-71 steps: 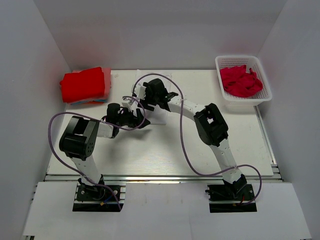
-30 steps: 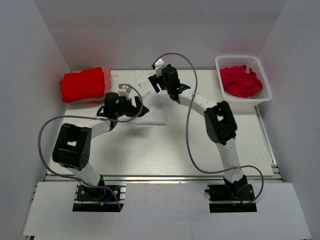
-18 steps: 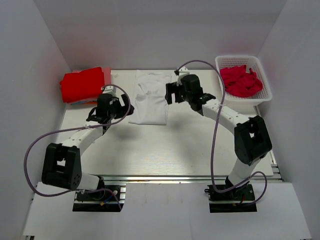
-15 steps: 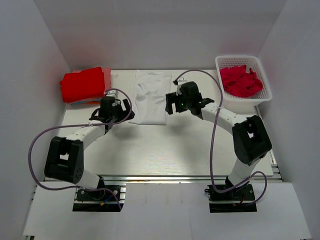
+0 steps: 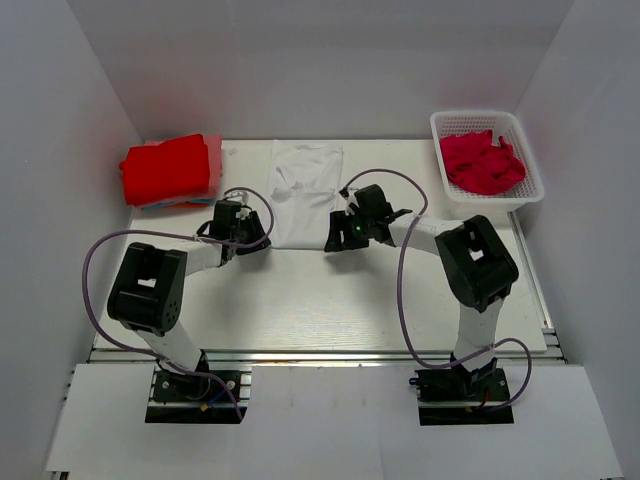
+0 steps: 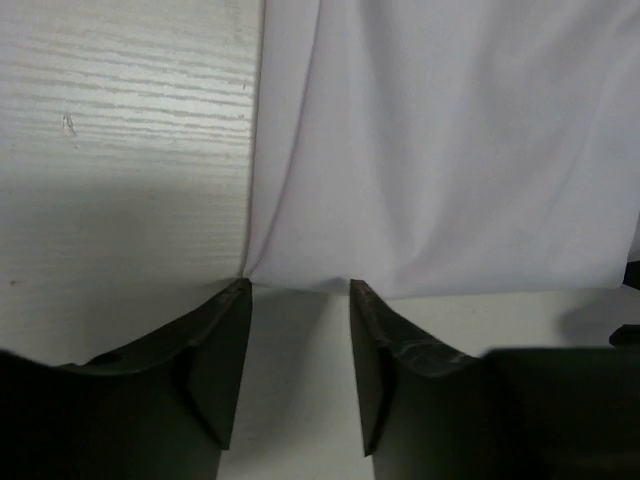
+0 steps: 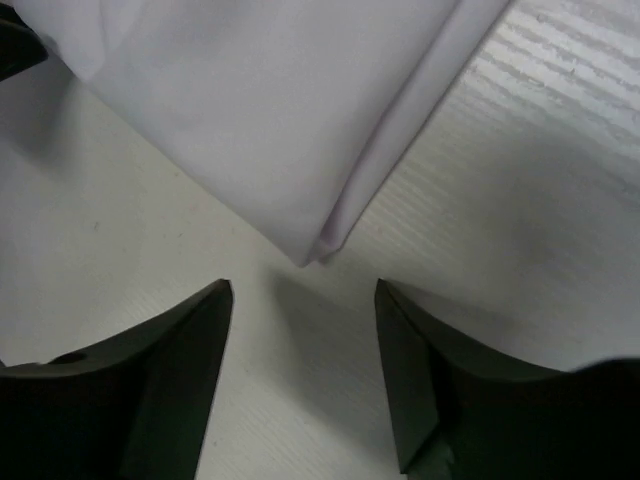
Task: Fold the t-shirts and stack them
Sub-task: Grab one side of the 2/3 rectangular tshirt with both arms
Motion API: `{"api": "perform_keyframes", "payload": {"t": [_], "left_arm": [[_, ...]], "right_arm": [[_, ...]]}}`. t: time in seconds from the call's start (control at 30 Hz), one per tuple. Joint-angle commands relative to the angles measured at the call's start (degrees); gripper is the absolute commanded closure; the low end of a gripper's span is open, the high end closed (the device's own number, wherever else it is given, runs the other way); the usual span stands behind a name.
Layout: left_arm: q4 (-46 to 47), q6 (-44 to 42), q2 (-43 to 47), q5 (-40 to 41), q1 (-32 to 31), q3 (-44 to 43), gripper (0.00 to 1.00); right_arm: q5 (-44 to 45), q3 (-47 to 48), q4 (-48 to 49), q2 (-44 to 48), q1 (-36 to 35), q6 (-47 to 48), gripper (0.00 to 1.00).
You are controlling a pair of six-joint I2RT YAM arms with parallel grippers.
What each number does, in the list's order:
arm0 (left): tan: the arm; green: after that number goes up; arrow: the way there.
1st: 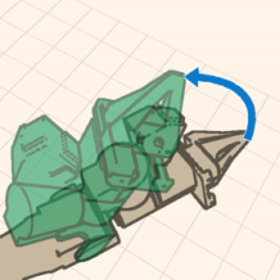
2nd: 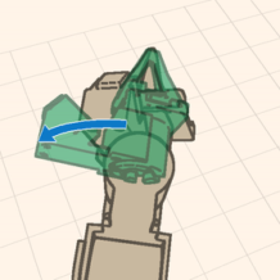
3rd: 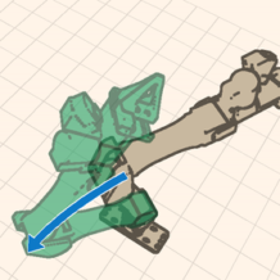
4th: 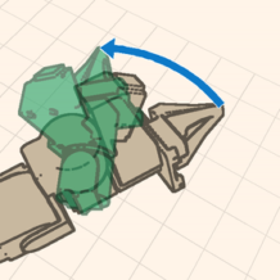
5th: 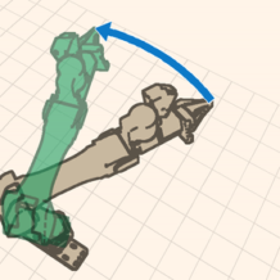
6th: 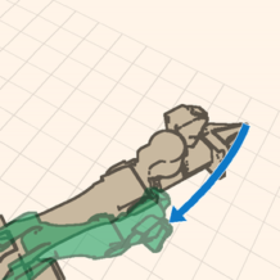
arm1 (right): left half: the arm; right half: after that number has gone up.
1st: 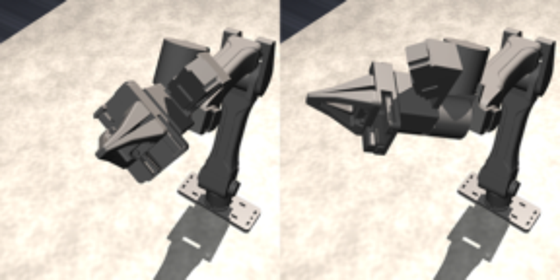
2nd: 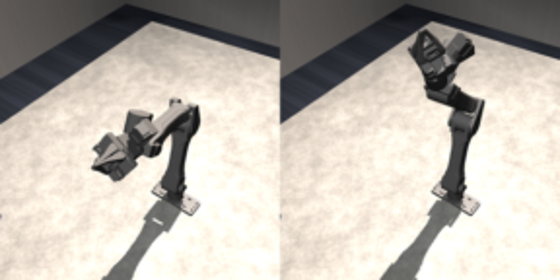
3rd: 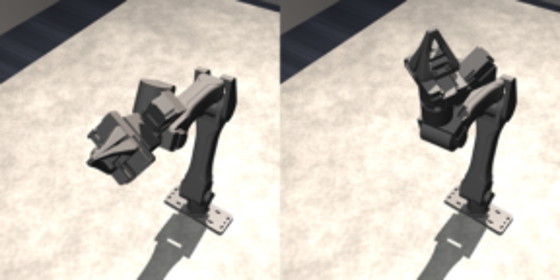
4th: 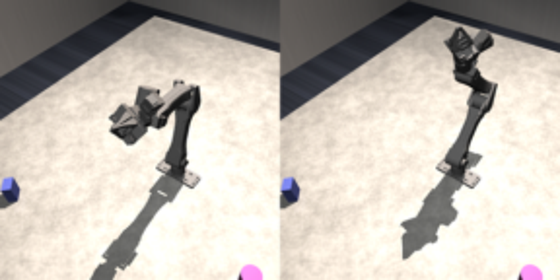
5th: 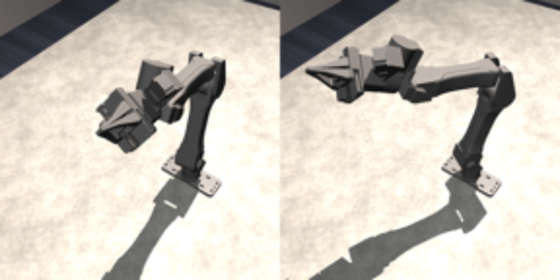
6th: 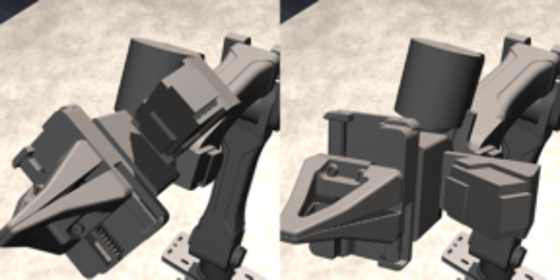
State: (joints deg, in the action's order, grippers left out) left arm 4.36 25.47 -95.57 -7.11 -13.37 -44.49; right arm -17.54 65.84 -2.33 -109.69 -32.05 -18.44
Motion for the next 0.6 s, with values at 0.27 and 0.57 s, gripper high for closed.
{"api": "perform_keyframes", "payload": {"t": [0.27,0.57], "left_arm": [[2.67,0.1,-4.54,-3.7,-0.26,-0.07,0.81],[4.43,1.33,-1.65,-4.75,-0.26,2.47,1.0]], "right_arm": [[0.22,0.16,9.44,-4.04,-0.38,-3.97,0.7],[2.95,-3.95,13.14,-2.55,-0.2,-2.06,1.0]]}}
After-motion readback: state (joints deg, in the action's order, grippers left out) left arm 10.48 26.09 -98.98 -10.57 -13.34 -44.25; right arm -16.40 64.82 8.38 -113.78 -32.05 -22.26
